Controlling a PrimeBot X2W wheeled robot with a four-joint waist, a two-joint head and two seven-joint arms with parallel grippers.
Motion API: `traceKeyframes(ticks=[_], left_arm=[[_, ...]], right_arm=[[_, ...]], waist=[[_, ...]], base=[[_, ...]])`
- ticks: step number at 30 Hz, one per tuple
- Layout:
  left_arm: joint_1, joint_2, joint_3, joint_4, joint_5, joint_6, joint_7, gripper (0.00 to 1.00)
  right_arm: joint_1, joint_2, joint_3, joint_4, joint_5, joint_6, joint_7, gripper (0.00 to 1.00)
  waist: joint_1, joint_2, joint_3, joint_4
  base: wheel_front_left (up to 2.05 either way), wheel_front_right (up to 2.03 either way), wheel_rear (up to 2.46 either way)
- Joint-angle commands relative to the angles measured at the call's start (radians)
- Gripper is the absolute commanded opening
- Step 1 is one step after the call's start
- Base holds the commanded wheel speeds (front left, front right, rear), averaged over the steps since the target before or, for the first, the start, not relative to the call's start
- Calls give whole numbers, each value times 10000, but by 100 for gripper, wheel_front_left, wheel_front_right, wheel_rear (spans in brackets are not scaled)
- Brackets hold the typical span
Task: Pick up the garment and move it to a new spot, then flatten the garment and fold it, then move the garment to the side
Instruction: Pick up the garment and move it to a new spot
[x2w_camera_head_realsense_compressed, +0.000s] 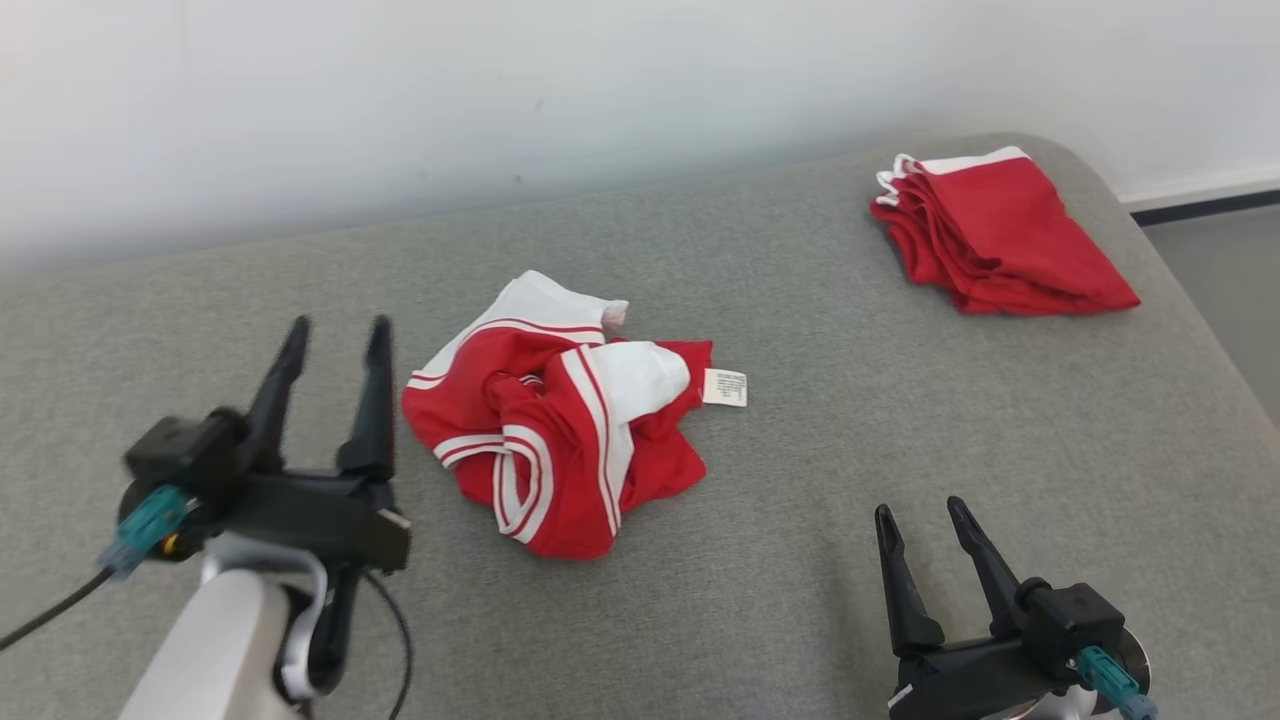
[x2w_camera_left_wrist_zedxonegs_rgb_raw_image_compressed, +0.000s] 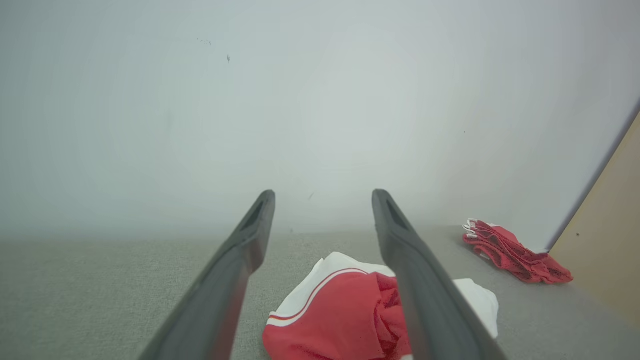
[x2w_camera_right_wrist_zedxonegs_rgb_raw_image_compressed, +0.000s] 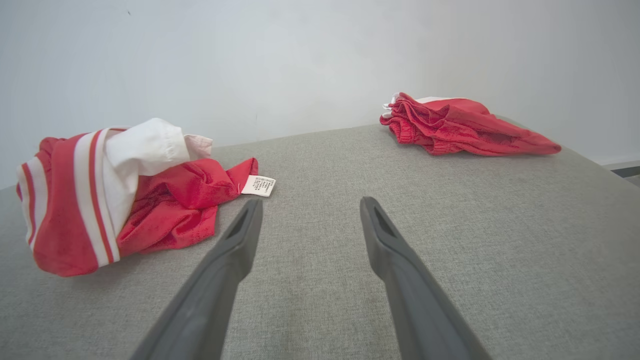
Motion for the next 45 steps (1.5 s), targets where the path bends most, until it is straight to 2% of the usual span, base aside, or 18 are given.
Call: traceKeyframes(ticks=[1,5,10,17,25,35,45], left_arm=[[241,61,85,-155,41,76,-58,100],[1023,447,640,-913,213,439,-128,100],[2172,608,1224,-1834,679,631,-146,100],[3726,141,2141,-2543,2037,864,-142,100],[4787,-714,3064,-2531,2991,488,-144,100],[5191,-1606,3877,-2307,3968,-37,-145,100],[5389,-2030,4234,-1938,4528,-405,-144,100]], right_arm=[[60,14,-37,-53,-29,-22,-10,100],[143,15,-180,-138,-109,-22,-10,100],[185,14,-329,-264,-157,-22,-10,100],[238,12,-411,-396,-230,-22,-10,100],[321,14,-467,-430,-348,-22,-10,100],[431,15,-380,-404,-352,-22,-10,100],[501,14,-204,-361,-359,-22,-10,100]], waist=[[0,0,-76,130],[0,0,-153,358],[0,0,-176,578],[0,0,-209,758],[0,0,-288,930],[0,0,-398,1084],[0,0,-423,1147]], base=[[0,0,0],[0,0,0],[0,0,0],[0,0,0],[0,0,0],[0,0,0],[0,0,0]])
